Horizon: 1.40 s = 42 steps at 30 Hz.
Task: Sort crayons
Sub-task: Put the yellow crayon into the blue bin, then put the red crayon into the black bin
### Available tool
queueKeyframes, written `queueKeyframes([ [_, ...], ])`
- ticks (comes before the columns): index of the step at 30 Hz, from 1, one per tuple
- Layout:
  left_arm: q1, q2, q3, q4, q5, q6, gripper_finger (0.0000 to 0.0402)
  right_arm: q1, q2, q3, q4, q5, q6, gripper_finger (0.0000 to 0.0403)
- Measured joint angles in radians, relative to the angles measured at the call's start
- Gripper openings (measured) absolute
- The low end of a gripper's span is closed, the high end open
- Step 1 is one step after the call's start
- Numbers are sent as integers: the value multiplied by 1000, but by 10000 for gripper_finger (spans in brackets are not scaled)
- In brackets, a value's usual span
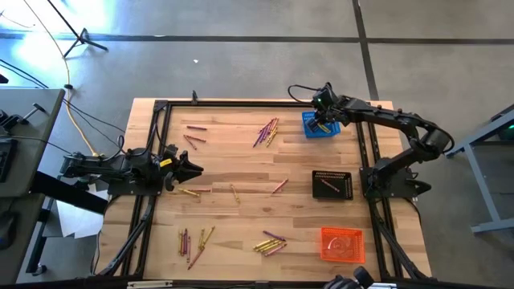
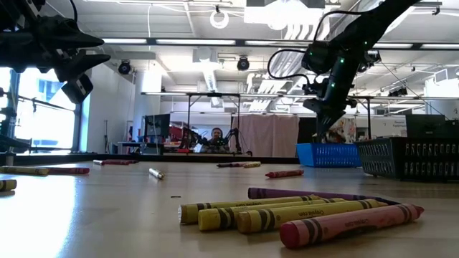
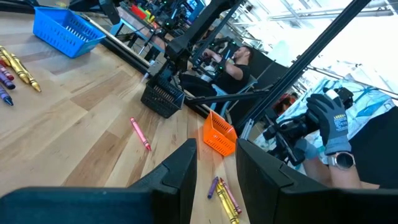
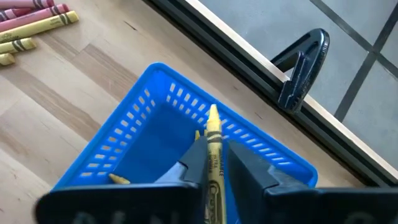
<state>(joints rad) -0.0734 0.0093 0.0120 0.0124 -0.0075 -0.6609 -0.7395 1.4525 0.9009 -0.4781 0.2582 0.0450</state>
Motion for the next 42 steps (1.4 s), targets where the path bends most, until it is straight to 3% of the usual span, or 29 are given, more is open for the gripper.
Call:
queueKeyframes([
  [6, 0, 0, 0, 0, 0, 0, 99, 9, 0, 0, -33, 1, 35, 107],
  [11, 0, 0, 0, 0, 0, 0, 99, 82, 0, 0, -94, 2, 129, 113],
  [28, 0, 0, 0, 0, 0, 0, 99, 706, 30, 0, -118, 6, 115, 114],
  [38, 0, 0, 0, 0, 0, 0, 99, 822, 229, 0, 229, 52, -159, 114],
  [42, 0, 0, 0, 0, 0, 0, 99, 817, 261, 1, 259, 52, -211, 114],
])
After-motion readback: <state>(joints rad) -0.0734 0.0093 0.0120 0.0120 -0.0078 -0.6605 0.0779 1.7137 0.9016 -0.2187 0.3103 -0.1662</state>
